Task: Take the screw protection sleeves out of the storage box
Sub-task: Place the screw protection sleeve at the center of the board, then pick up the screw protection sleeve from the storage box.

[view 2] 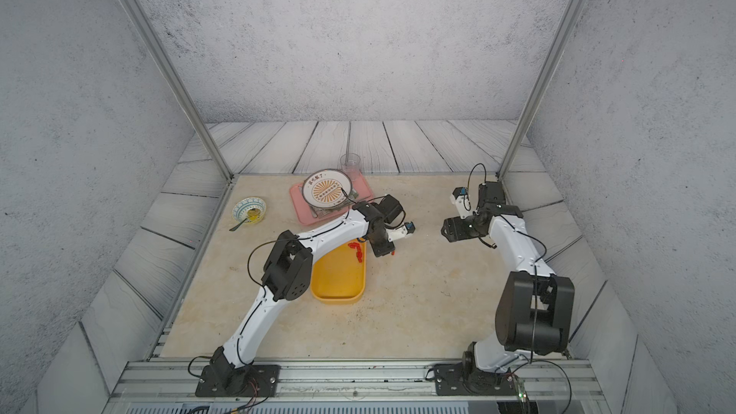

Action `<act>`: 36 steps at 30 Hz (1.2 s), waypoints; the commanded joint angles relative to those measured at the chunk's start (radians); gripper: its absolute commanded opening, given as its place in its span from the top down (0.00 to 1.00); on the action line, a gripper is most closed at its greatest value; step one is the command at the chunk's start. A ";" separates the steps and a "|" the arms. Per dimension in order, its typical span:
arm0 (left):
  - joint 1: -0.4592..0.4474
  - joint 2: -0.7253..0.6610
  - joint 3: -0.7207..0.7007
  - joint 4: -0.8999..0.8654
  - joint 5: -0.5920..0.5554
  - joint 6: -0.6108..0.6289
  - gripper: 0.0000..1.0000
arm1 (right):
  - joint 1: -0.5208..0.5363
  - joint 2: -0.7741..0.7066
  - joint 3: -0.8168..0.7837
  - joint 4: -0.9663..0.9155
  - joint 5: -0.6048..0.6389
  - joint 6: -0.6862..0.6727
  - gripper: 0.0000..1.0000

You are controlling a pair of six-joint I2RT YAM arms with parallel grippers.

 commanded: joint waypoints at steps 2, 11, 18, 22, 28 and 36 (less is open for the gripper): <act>-0.004 0.004 0.029 -0.021 0.005 0.000 0.82 | -0.003 -0.040 0.022 -0.003 0.000 0.007 0.24; 0.001 -0.071 0.040 -0.076 -0.003 -0.002 0.75 | -0.003 -0.042 0.020 -0.007 -0.028 0.000 0.24; 0.071 -0.362 -0.180 -0.048 0.076 -0.032 0.68 | 0.067 -0.085 0.029 -0.011 -0.090 -0.070 0.24; 0.135 -0.533 -0.359 -0.020 0.074 -0.038 0.66 | 0.200 -0.060 0.103 -0.109 -0.006 -0.169 0.24; 0.278 -0.699 -0.569 -0.015 0.030 -0.085 0.66 | 0.436 0.024 0.218 -0.229 0.018 -0.154 0.27; 0.454 -0.788 -0.786 0.027 0.205 -0.278 0.56 | 0.744 0.225 0.372 -0.280 0.154 -0.027 0.39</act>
